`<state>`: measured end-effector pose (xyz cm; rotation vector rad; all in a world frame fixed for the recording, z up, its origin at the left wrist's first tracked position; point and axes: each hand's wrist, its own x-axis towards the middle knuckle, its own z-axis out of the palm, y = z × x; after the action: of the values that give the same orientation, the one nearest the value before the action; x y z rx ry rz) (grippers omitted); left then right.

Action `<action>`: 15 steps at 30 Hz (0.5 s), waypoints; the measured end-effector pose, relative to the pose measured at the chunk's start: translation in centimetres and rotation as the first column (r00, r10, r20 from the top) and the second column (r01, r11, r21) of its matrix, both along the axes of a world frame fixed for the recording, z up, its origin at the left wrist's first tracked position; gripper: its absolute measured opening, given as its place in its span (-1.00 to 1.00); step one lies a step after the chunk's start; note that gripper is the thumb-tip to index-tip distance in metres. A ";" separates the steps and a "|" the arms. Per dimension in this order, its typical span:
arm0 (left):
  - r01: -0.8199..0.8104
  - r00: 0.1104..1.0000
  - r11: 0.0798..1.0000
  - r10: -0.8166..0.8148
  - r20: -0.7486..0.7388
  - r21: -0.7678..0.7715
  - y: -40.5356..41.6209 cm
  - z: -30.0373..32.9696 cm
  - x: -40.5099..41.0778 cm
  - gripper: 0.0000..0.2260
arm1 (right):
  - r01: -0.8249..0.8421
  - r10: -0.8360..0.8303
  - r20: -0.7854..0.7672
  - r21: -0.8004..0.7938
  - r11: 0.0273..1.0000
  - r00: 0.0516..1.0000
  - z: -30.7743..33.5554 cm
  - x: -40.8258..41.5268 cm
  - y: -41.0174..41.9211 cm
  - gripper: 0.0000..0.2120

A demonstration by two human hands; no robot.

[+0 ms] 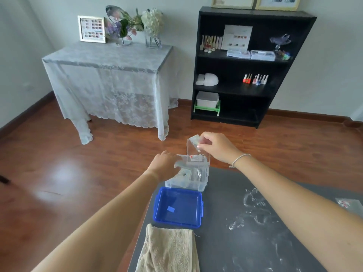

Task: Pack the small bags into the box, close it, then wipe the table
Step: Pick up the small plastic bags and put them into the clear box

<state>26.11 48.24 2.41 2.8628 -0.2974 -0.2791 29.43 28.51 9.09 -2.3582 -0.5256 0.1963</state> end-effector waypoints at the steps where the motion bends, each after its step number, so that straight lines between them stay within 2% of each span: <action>1: 0.013 0.999 1.000 -0.013 0.051 -0.001 0.4 -0.3 -0.1 -0.63 | -0.036 0.036 -0.006 -0.043 0.998 0.999 -0.1 0.4 0.6 -0.89; 3: -0.011 0.992 0.998 0.019 0.121 -0.063 1.5 -1.0 -0.6 -0.61 | -0.132 0.129 -0.029 -0.153 0.979 0.991 -0.2 1.1 1.9 -0.90; 5: -0.060 0.991 0.984 0.079 0.110 -0.170 2.6 -1.6 -1.2 -0.61 | -0.237 0.226 -0.072 -0.294 0.926 0.971 -0.5 1.8 3.2 -0.92; 10: -0.117 0.990 0.945 0.134 0.033 -0.306 4.5 -3.0 -2.6 -0.60 | -0.463 0.404 -0.242 -0.597 0.655 0.882 -2.3 1.8 7.1 -0.89; 13: -0.126 0.989 0.936 0.145 0.033 -0.328 4.4 -3.2 -2.9 -0.59 | -0.507 0.467 -0.281 -0.717 0.478 0.838 -3.7 1.3 8.6 -0.82; 15: -0.141 0.986 0.928 0.164 0.038 -0.346 4.3 -3.3 -3.0 -0.60 | -0.504 0.486 -0.270 -0.736 0.452 0.831 -4.8 1.1 9.0 -0.77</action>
<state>23.07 52.55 -0.94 2.5337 -0.1190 -0.0908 30.53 37.55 4.28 -2.9554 -1.3632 0.8988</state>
